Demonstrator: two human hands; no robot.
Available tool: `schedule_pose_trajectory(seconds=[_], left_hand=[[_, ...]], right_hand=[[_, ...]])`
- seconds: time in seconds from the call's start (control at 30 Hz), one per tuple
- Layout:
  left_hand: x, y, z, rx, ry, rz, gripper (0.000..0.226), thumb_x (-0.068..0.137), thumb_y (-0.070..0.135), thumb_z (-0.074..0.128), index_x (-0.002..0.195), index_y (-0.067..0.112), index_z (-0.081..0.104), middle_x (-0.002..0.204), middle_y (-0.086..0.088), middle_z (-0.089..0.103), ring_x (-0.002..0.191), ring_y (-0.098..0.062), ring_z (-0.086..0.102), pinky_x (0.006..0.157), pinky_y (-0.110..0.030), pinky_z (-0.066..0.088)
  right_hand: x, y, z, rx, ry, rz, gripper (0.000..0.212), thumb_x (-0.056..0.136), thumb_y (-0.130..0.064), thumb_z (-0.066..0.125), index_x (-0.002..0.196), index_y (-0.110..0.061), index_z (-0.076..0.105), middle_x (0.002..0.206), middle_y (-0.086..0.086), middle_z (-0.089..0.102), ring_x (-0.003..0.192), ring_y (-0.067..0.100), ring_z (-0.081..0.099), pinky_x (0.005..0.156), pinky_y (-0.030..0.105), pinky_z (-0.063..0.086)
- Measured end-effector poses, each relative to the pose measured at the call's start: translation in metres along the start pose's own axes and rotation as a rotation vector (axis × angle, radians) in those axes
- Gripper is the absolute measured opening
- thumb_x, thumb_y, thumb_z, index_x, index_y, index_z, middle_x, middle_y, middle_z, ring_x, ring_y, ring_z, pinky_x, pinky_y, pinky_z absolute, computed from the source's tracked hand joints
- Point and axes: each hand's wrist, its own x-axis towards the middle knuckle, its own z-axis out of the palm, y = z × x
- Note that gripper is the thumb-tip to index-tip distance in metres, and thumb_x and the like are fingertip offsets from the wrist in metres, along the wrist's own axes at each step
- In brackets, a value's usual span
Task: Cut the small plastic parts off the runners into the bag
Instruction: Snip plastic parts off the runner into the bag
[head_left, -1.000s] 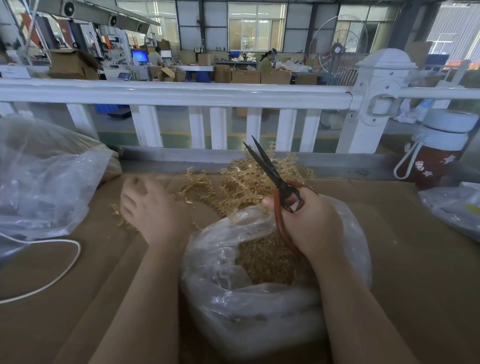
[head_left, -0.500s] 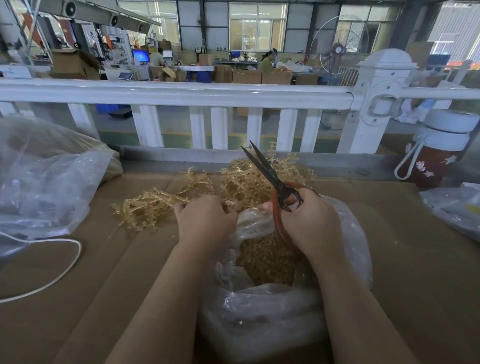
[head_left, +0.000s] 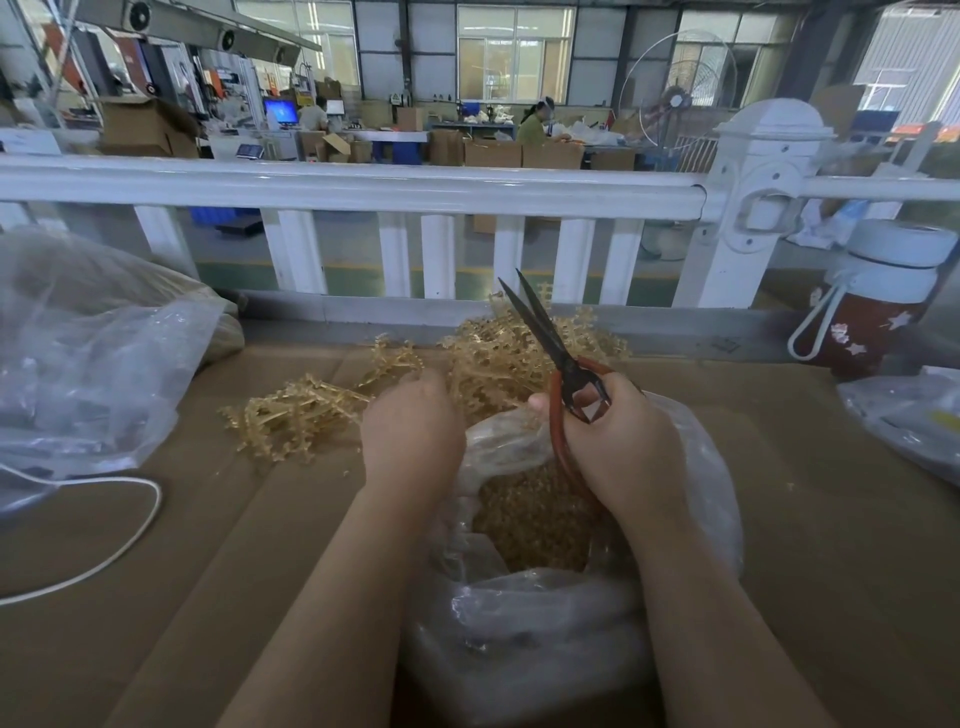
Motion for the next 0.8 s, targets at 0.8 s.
schedule_pose_trajectory(seconds=[0.8], left_hand=[[0.003, 0.005, -0.017, -1.139, -0.356, -0.316, 0.006, 0.09, 0.012, 0.069, 0.094, 0.01, 0.073, 0.061, 0.004, 0.063, 0.047, -0.005, 0.048, 0.047, -0.017, 0.041]], right_hand=[[0.003, -0.008, 0.005, -0.009, -0.074, -0.038, 0.018, 0.085, -0.033, 0.077, 0.089, -0.031, 0.059, 0.08, -0.022, 0.062, 0.076, -0.002, 0.058, 0.06, 0.015, 0.039]])
